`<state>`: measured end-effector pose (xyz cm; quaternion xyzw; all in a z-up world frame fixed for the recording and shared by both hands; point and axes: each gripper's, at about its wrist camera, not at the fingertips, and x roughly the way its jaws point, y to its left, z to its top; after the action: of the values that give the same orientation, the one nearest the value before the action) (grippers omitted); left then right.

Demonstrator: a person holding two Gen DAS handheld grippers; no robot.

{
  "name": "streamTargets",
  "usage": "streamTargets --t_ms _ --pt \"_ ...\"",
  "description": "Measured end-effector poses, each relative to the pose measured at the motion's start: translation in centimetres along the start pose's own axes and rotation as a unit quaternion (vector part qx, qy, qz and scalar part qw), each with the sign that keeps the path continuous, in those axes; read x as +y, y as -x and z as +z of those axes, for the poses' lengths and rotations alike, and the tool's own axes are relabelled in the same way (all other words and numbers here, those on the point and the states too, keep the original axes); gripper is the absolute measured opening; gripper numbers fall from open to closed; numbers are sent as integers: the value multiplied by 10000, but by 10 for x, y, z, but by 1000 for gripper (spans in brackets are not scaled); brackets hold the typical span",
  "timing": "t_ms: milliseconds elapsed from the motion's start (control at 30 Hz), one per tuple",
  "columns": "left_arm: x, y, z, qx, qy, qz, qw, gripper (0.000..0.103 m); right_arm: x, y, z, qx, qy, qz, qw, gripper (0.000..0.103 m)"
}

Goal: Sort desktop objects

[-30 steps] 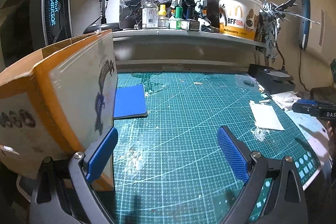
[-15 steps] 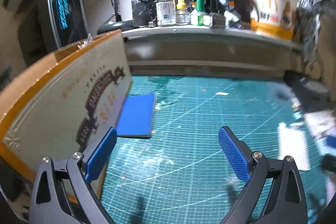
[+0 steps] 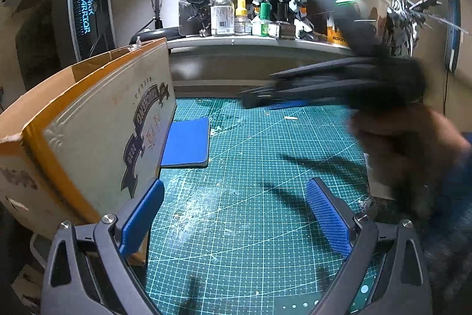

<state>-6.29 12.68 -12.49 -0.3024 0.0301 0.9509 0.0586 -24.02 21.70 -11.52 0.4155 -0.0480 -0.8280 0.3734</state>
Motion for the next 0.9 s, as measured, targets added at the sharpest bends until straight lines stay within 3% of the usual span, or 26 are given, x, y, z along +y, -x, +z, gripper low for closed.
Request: streamTargets --t_ms 200,367,467,567,667,767,833,900 --pt "7 4 -1 -39 164 162 9997 98 -9 -76 23 493 -20 -59 9988 41" --pt "13 1 -1 22 187 198 9996 98 -2 -109 22 756 105 -295 9966 32" --pt "16 0 -2 73 230 186 9995 98 -8 -111 20 738 0 -532 9958 12" --pt "17 2 -3 84 258 131 9995 98 -13 -106 16 662 -181 -416 9968 1" --pt "18 7 -5 38 242 141 9996 98 -8 -98 9 616 -321 229 9973 1" --pt "19 11 -7 23 227 164 9996 98 2 -96 0 712 -99 -127 9973 6" --pt "20 14 -9 15 241 175 9996 98 -4 -95 -5 653 -243 -261 9972 29" --pt "20 16 -11 7 232 162 9996 98 -12 -98 -8 610 -354 -354 9969 34"
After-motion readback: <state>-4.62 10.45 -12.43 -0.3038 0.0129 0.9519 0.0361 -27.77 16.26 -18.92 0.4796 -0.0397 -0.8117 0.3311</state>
